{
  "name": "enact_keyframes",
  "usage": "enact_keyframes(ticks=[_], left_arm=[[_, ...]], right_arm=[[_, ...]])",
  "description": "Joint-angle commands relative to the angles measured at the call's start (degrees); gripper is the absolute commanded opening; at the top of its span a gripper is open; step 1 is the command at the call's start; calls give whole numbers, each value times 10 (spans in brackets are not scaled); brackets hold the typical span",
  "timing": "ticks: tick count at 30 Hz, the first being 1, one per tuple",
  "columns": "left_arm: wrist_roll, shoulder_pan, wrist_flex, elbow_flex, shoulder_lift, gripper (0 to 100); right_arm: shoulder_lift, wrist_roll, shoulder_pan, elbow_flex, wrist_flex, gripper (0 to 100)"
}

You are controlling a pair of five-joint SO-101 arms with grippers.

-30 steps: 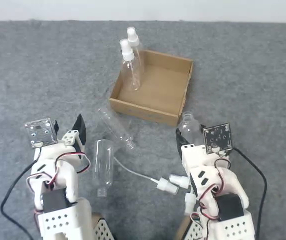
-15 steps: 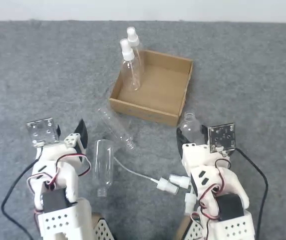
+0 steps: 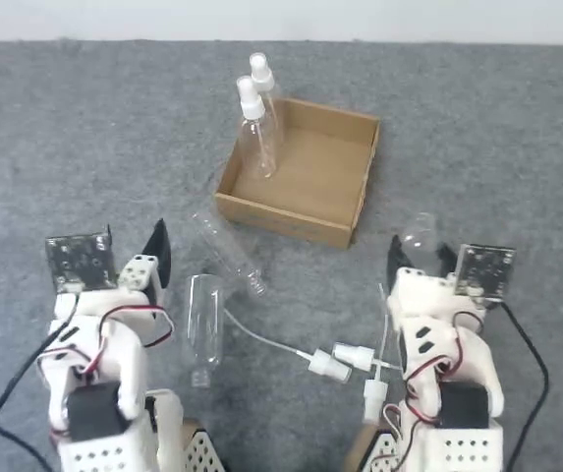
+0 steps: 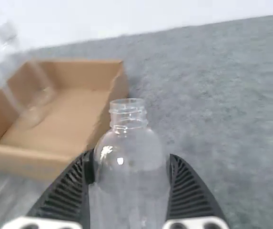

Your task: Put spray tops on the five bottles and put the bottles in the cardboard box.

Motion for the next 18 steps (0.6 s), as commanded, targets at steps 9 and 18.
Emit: enact_keyframes(ticks=[9, 18], left_arm=[[-154, 186, 56, -98, 1, 228], [-180, 323, 126, -97, 2, 228]], right_arm=[[-12, -10, 187, -13, -73, 16], [-12, -10, 235, 15, -132, 16]])
